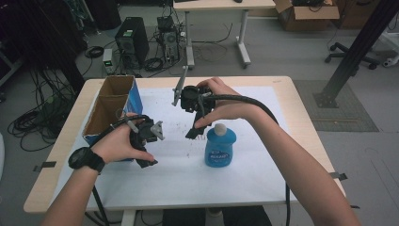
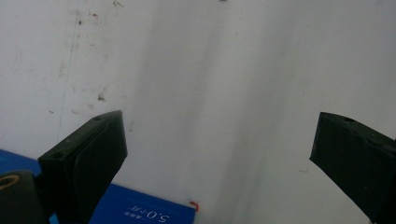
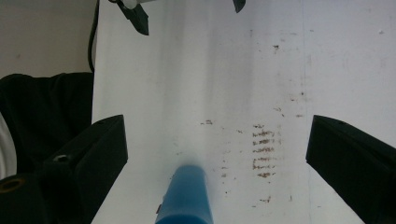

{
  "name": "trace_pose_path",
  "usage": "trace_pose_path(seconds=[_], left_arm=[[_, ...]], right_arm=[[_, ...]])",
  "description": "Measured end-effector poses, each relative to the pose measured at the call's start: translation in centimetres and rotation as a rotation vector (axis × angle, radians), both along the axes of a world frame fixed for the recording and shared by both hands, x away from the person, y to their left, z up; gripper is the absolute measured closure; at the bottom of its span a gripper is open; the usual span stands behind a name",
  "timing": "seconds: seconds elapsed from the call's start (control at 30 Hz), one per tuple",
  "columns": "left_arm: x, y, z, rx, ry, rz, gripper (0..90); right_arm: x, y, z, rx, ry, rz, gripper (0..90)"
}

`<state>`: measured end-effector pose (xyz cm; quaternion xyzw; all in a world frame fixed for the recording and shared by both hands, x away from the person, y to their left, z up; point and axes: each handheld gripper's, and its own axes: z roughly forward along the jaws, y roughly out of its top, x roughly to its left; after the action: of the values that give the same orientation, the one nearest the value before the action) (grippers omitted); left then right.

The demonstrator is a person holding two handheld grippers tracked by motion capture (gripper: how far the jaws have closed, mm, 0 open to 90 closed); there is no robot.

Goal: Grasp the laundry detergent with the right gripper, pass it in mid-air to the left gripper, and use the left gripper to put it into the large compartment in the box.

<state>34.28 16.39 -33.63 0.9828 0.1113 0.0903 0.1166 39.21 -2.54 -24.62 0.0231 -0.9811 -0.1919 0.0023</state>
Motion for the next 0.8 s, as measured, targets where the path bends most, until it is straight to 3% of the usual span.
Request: trace_pose_path(seconds=[0.2, 0.37, 0.57, 0.8], left_arm=[[0.1, -0.2, 0.4, 0.0, -0.004, 0.002, 4.0], [0.2, -0.4, 0.6, -0.005, 0.009, 0.013, 4.0], [0.4, -0.5, 0.7, -0.003, 0.011, 0.018, 4.0], [0.5, -1.1, 0.7, 0.004, 0.015, 0.017, 4.0]], right_arm=[[0.0, -0.4, 0.5, 0.031, -0.001, 0.001, 4.8], [0.0, -1.4, 1.7, 0.096, -0.016, 0.009, 4.1], [-0.2, -3.1, 3.1, 0.206, -0.04, 0.027, 3.4], [-0.2, -5.9, 3.8, 0.313, -0.052, 0.002, 3.2]])
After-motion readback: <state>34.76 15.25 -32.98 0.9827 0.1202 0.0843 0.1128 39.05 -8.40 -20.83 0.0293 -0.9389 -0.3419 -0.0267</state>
